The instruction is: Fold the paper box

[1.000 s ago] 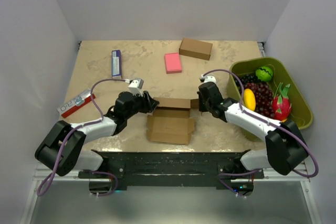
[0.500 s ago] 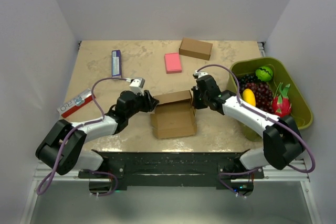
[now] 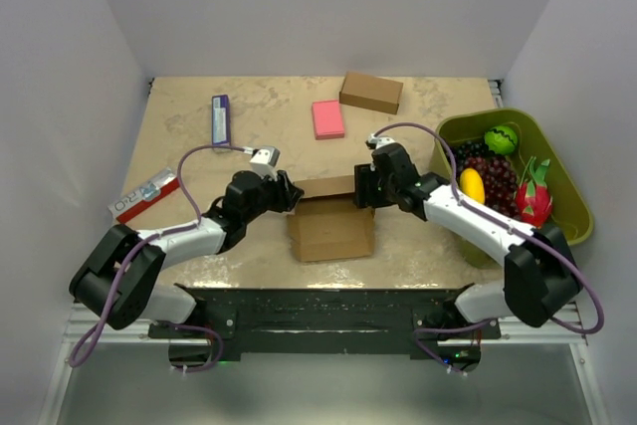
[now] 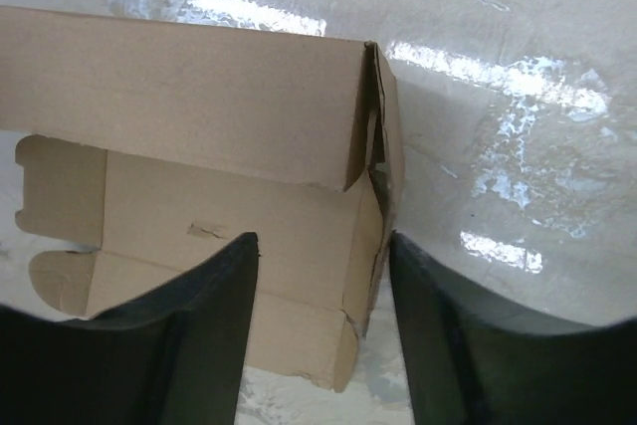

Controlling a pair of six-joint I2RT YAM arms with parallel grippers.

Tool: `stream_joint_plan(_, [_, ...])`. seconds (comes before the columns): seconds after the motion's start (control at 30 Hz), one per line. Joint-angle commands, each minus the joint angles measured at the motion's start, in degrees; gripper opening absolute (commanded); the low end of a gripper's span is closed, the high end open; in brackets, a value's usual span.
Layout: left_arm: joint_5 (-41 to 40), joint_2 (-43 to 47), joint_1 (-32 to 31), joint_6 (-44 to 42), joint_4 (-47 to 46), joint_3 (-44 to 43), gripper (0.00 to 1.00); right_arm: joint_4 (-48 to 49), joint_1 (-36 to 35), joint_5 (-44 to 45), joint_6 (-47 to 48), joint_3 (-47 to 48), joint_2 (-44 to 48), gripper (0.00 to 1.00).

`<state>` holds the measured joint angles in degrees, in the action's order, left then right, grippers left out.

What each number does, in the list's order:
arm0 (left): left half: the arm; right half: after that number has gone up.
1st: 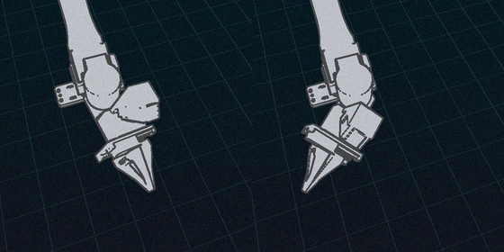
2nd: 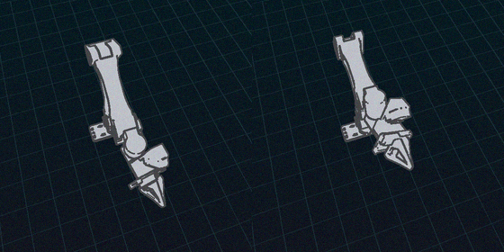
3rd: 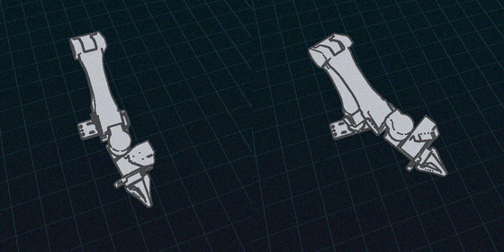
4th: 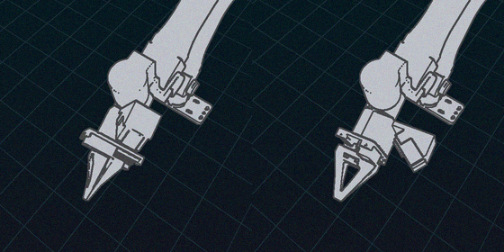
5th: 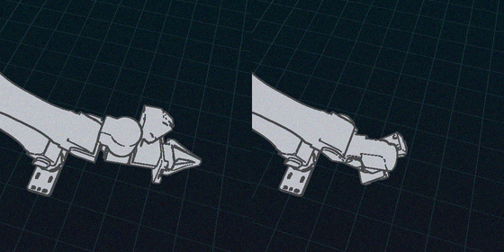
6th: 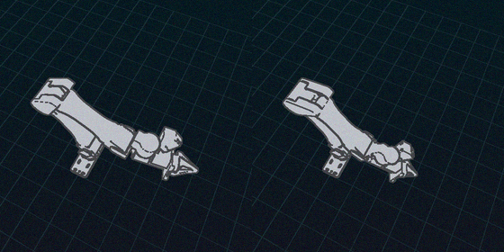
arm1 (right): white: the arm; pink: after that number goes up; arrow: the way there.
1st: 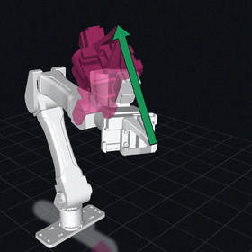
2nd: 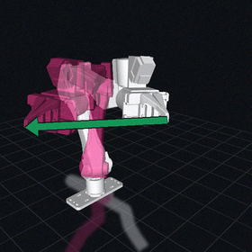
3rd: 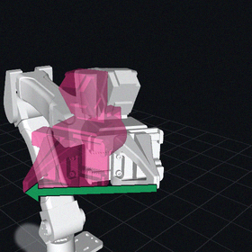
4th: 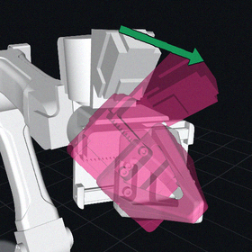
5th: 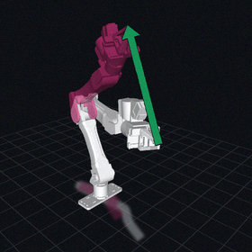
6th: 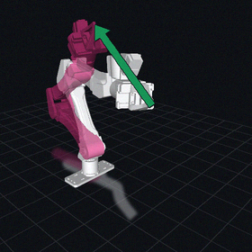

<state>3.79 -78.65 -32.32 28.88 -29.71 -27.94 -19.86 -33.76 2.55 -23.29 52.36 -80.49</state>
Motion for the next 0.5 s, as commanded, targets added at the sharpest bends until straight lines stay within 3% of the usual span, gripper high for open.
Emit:
stream_joint_plan(0.0, [-1.16,0.43,-0.47,-2.60,4.14,-1.59,0.42,-0.53,-0.34,7.02,-1.05,-0.59,7.34,0.62])
stream_joint_plan(0.17, [-0.81,0.17,-0.38,-2.52,4.05,-1.68,0.42,-0.63,-0.61,7.92,-1.85,-5.42,14.56,0.55])
stream_joint_plan(0.23, [-0.63,-0.18,-0.38,-2.60,4.05,-1.76,0.42,0.69,-1.13,5.90,-2.63,-7.35,16.49,0.44])
stream_joint_plan(0.37, [-0.45,-0.62,-0.47,-2.43,3.61,-1.76,0.42,4.82,-2.10,-0.77,-3.78,-10.26,15.98,0.30])
stream_joint_plan(0.47, [-0.28,-0.97,-0.47,-2.43,3.52,-1.94,0.42,8.24,-3.77,-1.92,-4.05,-11.66,13.61,0.25])
